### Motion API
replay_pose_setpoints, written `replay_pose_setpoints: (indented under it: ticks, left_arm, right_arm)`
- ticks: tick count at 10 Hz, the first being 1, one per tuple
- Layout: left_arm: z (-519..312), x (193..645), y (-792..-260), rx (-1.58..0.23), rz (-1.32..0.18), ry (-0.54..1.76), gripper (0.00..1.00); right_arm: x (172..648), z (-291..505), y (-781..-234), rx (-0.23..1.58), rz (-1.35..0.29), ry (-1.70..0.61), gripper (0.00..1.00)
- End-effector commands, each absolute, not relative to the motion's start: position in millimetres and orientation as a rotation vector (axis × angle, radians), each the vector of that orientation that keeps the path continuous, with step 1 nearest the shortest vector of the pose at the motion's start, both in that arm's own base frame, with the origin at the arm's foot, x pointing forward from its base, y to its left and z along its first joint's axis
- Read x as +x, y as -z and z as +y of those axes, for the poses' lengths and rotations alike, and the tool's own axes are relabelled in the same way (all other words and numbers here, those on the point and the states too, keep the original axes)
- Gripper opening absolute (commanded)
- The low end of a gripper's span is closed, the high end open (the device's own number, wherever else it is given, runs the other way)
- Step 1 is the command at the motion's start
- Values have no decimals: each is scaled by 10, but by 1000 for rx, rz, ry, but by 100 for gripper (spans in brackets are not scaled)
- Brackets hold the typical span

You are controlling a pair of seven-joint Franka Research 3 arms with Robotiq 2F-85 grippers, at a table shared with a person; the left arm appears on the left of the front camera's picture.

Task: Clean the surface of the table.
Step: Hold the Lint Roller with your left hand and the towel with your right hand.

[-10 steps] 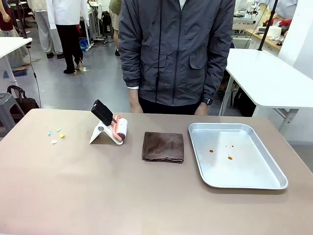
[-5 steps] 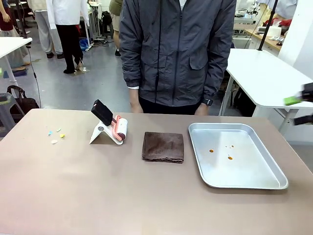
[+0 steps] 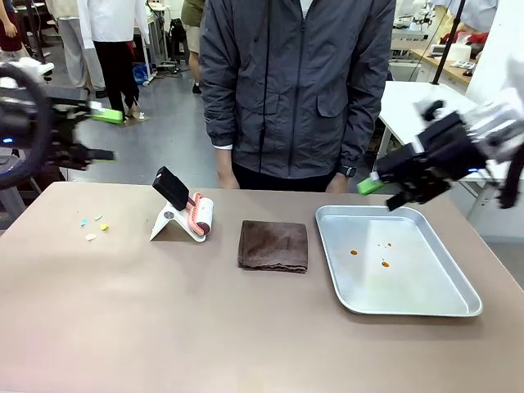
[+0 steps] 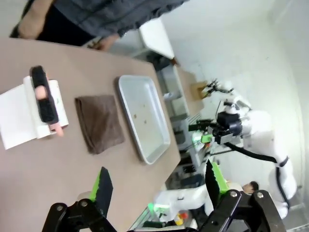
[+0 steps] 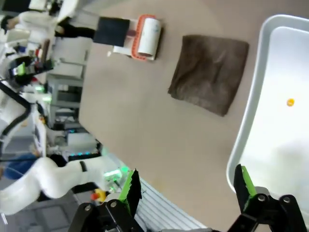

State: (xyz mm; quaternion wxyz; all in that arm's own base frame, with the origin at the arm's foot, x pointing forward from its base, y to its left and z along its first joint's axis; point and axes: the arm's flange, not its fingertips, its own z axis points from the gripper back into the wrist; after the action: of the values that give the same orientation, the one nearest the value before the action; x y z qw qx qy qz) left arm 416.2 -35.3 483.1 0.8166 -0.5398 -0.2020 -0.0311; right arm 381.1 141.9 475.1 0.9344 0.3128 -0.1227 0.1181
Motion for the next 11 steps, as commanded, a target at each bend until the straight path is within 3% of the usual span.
replay_pose_setpoints:
  ticks: [1, 4, 6, 8, 9, 11]
  left_arm:
    - [-537, 4343, -4866, -1013, -355, 100, 100]
    - [-888, 4344, -4787, -866, -312, 187, 100]
    - [-958, 4333, -4689, -783, -302, 209, 100]
    - [-901, 4324, -4697, -749, -327, 118, 100]
    - [-965, 4345, -4667, -797, -312, 221, 100]
    - [-965, 4345, -4667, -797, -312, 221, 100]
  right_arm:
    - [4092, 1816, -4528, 530, -234, -153, 100]
    - [4222, 2409, -4111, 521, -313, 100, 100]
    - [4220, 2451, -4007, 549, -308, 92, 100]
    - [4188, 2233, -4070, 629, -205, 25, 100]
    - [4200, 2437, -3941, 535, -289, 97, 100]
    - [4200, 2437, -3941, 535, -289, 97, 100]
